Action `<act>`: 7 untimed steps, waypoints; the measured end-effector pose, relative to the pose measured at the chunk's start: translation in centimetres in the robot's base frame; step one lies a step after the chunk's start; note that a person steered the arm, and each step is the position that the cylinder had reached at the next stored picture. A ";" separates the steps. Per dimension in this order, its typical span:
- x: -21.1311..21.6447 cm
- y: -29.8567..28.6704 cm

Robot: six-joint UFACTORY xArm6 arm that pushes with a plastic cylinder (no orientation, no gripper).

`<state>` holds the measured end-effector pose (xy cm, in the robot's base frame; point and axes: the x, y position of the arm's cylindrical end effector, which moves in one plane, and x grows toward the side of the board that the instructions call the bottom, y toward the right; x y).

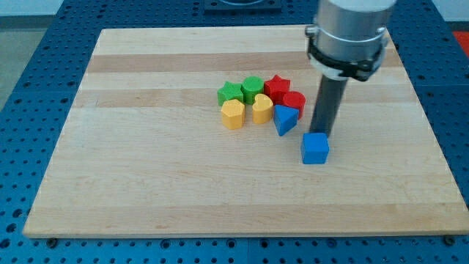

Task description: Push the blue cube to the yellow heart

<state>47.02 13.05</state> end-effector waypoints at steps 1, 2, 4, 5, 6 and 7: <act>1.5 2.9; 4.2 3.0; 5.0 1.0; 5.0 -0.7; 5.0 -2.0; 5.0 -2.3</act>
<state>52.05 10.73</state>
